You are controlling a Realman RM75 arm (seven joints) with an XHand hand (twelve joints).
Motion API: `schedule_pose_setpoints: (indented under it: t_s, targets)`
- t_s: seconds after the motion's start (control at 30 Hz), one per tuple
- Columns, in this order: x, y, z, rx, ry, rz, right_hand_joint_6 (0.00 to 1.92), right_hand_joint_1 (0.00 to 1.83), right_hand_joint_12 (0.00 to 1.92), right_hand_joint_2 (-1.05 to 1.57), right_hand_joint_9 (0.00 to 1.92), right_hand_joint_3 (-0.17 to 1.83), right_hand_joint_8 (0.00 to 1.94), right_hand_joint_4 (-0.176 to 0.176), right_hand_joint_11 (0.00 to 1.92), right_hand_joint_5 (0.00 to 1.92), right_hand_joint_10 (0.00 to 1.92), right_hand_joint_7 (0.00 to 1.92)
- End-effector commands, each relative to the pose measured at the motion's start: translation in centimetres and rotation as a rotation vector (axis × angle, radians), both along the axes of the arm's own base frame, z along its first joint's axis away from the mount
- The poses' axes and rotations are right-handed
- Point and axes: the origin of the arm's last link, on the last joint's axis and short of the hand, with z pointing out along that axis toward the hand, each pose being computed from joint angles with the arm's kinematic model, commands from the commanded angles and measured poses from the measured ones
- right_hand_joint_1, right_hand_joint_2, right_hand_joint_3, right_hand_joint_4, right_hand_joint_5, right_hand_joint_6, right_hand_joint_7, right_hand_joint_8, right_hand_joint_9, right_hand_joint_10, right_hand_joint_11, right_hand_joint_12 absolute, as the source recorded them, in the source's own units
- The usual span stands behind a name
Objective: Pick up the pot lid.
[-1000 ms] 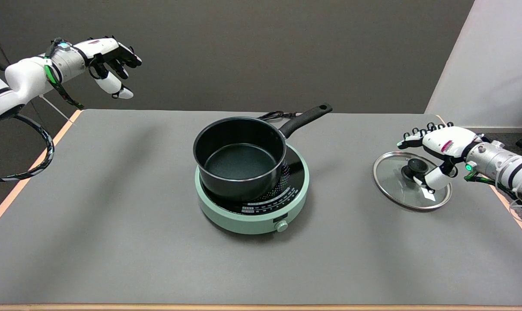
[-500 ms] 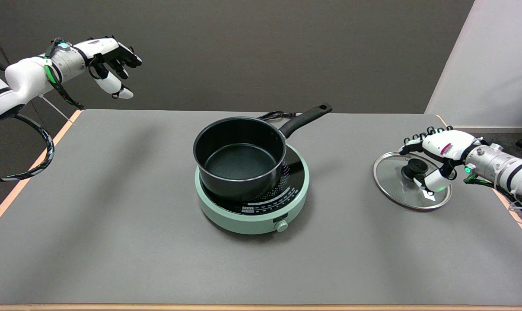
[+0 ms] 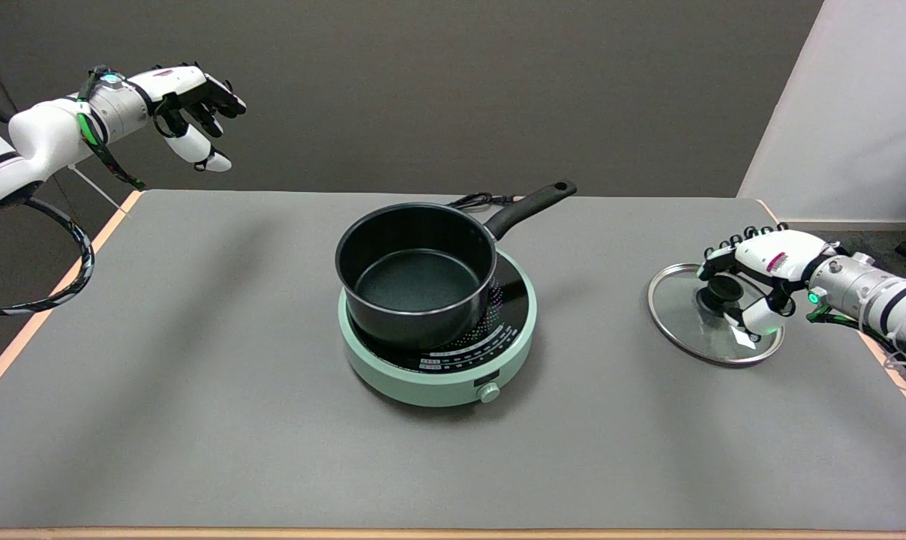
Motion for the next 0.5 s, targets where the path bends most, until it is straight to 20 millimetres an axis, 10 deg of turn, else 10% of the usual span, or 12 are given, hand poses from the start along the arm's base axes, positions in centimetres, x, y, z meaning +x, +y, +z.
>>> schedule_pose_setpoints:
  t_s: [0.03, 0.5]
  targets:
    - [-0.43, 0.07, 0.21, -0.007, -0.002, -0.012, 0.43, 0.99, 0.58, 0.64, 0.56, 0.87, 0.43, 0.067, 0.32, 0.58, 0.59, 0.55]
    - [-1.04, -0.88, -0.33, -0.002, -0.022, -0.008, 0.45, 0.98, 0.60, 0.67, 0.54, 0.84, 0.48, 0.065, 0.34, 0.58, 0.69, 0.56]
